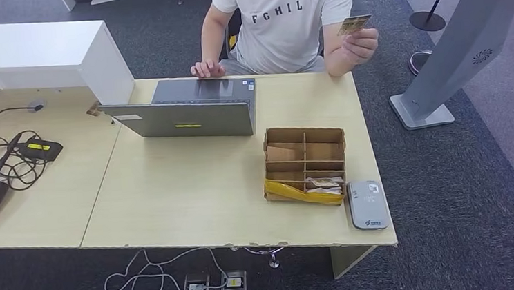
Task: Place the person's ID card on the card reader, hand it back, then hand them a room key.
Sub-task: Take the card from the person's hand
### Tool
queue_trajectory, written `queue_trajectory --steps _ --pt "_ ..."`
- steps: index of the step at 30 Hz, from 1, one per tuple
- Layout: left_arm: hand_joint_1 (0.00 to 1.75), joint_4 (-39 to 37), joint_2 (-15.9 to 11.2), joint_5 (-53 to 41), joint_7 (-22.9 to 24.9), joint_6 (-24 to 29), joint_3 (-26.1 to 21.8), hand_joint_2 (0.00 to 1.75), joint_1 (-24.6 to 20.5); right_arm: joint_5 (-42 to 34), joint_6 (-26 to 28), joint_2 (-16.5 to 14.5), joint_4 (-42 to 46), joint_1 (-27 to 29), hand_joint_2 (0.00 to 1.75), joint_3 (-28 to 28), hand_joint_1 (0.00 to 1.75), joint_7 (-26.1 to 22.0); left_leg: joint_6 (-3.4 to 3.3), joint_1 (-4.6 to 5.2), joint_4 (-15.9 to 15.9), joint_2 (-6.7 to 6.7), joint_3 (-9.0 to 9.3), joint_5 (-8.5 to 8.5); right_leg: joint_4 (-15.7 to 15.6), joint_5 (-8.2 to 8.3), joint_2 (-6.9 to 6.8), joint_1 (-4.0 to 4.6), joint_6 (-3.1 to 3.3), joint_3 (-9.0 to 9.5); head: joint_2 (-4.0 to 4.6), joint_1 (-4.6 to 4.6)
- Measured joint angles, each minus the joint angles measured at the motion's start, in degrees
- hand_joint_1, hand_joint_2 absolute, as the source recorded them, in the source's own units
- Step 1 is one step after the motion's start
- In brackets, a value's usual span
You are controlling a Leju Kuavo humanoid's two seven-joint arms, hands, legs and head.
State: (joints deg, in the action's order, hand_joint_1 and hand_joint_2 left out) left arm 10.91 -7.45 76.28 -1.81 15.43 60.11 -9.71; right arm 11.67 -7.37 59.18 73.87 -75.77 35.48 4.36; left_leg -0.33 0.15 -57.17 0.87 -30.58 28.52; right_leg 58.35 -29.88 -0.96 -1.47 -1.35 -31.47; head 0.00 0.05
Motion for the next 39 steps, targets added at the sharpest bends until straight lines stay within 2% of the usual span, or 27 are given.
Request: queue_trajectory --steps 4,9,15,23,39 --pt "0.00 0.0 0.1 -0.5 0.0 0.2 0.0 0.00 0.0 2.0 -0.7 -1.6 5.5 2.7 1.75 3.9 0.00 2.9 0.05 -0.09 0.0 0.04 0.01 -0.04 0.0 0.00 -0.07 0.08 0.00 0.03 0.00 -0.03" --pt "0.00 0.0 0.1 -0.7 0.4 0.3 0.0 0.00 0.0 4.3 -1.5 -3.5 9.3 11.2 1.75 6.2 0.00 3.7 0.07 -0.16 0.0 0.04 0.04 -0.04 0.0 0.01 -0.05 0.15 0.00 0.08 0.00 -0.02" --pt "0.00 0.0 0.1 -1.4 1.2 0.2 0.0 0.00 0.0 6.4 -3.2 -5.3 12.5 21.2 1.75 5.7 0.00 4.1 0.07 -0.16 0.0 0.07 0.00 -0.04 0.0 0.01 -0.07 0.15 0.01 0.04 0.00 -0.02" --pt "0.00 0.0 0.1 -2.2 1.1 -0.4 0.2 0.00 0.1 8.2 -1.9 -5.7 14.4 29.5 1.75 2.0 0.00 4.0 0.07 -0.17 0.0 0.06 0.00 -0.03 0.0 0.00 -0.06 0.16 0.01 0.03 0.00 -0.03" --pt "0.00 0.0 0.0 -2.7 0.9 -0.9 0.4 0.00 0.1 12.5 -0.9 -5.7 14.8 33.5 1.75 -3.8 0.00 2.9 0.08 -0.17 0.0 0.03 0.00 -0.03 0.0 0.00 -0.04 0.16 0.01 0.03 0.00 -0.02"
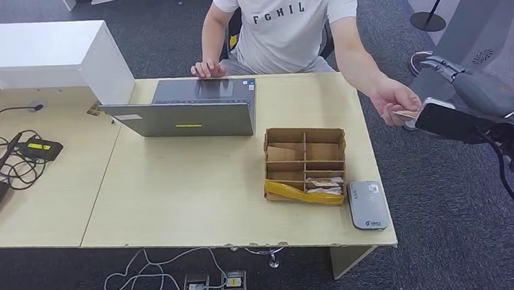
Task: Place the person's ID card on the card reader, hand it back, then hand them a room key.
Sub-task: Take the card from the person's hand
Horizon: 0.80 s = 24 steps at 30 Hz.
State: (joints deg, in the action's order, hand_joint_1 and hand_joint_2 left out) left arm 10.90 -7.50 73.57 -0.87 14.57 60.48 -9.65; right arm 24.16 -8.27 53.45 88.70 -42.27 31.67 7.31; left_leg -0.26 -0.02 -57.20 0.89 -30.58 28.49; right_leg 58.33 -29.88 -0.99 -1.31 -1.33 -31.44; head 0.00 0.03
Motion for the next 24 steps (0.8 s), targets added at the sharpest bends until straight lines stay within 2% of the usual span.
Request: queue_trajectory --steps 9,13,24 --pt "0.00 0.0 0.0 -0.2 0.0 0.0 0.3 0.00 0.0 1.9 0.1 -0.6 0.0 0.4 1.75 -2.2 0.00 -0.3 0.00 0.00 0.0 0.00 0.01 0.00 0.0 0.00 0.00 0.00 0.00 0.00 0.00 -0.01" --pt "0.00 0.0 0.0 -0.2 0.0 0.0 0.4 0.00 0.0 2.6 0.0 -0.9 0.0 0.6 1.75 -2.8 1.72 -0.4 0.00 0.00 0.0 0.00 0.01 0.00 0.0 0.00 0.00 0.00 0.00 0.00 0.00 -0.01" --pt "0.00 0.0 0.0 0.0 -0.1 0.2 0.4 0.00 0.0 4.5 -0.8 -1.4 0.0 1.3 1.75 -4.9 1.75 0.0 0.00 0.00 0.0 0.01 0.00 0.00 0.0 0.00 -0.02 0.00 0.00 0.00 0.00 -0.01"
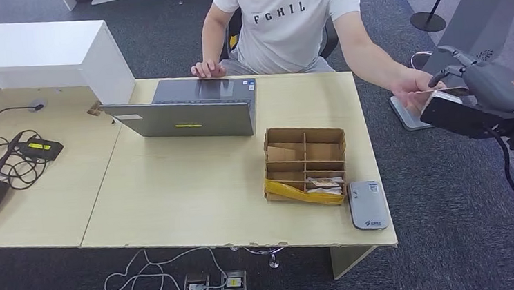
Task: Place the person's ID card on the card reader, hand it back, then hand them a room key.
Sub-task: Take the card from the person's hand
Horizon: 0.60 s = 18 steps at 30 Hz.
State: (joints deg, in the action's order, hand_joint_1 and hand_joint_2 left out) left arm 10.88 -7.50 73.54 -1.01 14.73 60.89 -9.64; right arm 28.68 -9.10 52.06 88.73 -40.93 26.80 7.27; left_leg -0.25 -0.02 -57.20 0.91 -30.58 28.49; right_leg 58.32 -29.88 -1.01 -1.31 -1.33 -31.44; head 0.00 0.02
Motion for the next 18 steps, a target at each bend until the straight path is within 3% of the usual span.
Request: queue_trajectory --steps 18 --pt "0.00 0.0 0.0 -0.3 -0.4 -0.3 0.0 0.00 0.0 -0.9 -2.3 0.0 4.3 3.6 1.75 -3.9 1.75 1.3 0.01 0.00 0.0 -0.02 0.01 0.01 0.0 0.00 0.02 0.00 0.00 0.00 0.00 0.00"
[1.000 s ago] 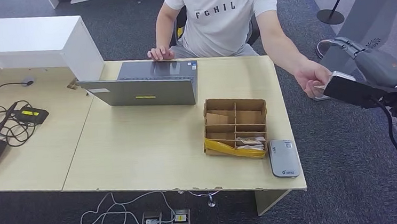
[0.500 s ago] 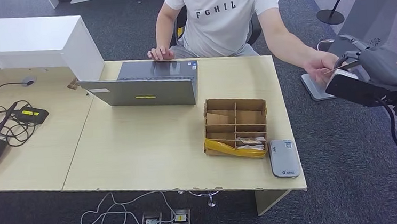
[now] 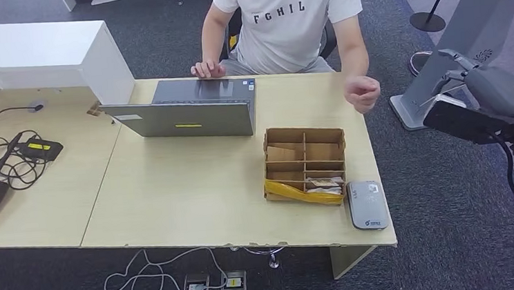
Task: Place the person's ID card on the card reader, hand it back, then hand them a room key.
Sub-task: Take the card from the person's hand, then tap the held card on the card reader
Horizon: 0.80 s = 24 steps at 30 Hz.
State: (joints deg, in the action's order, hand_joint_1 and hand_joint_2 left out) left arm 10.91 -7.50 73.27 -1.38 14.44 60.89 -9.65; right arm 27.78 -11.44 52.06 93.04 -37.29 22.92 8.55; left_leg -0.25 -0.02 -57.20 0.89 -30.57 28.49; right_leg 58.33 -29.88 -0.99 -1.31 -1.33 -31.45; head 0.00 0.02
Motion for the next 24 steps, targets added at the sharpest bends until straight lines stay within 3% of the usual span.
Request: queue_trajectory --steps 7,14,24 --pt "0.00 0.0 0.0 -0.7 -0.4 -0.5 0.0 0.00 0.0 1.6 -1.9 -1.3 4.9 5.4 1.75 1.4 1.75 2.6 0.00 -0.02 0.0 0.03 -0.02 0.00 0.0 -0.01 -0.03 0.02 0.01 0.01 0.00 0.01" --pt "0.00 0.0 -0.2 -1.7 -0.4 -0.3 0.6 0.00 0.0 0.6 2.9 -2.5 6.6 11.8 1.75 3.6 1.75 3.3 0.02 -0.02 0.0 0.01 -0.03 0.02 0.0 -0.01 0.01 0.01 0.01 -0.01 0.00 0.01" --pt "0.00 0.0 -0.2 -1.9 -0.4 0.0 0.6 0.00 0.0 0.5 3.6 -3.4 6.5 15.5 1.75 6.0 1.75 3.2 0.03 -0.01 0.0 0.00 0.00 0.02 0.0 -0.01 0.02 0.01 0.01 -0.01 0.00 0.00"
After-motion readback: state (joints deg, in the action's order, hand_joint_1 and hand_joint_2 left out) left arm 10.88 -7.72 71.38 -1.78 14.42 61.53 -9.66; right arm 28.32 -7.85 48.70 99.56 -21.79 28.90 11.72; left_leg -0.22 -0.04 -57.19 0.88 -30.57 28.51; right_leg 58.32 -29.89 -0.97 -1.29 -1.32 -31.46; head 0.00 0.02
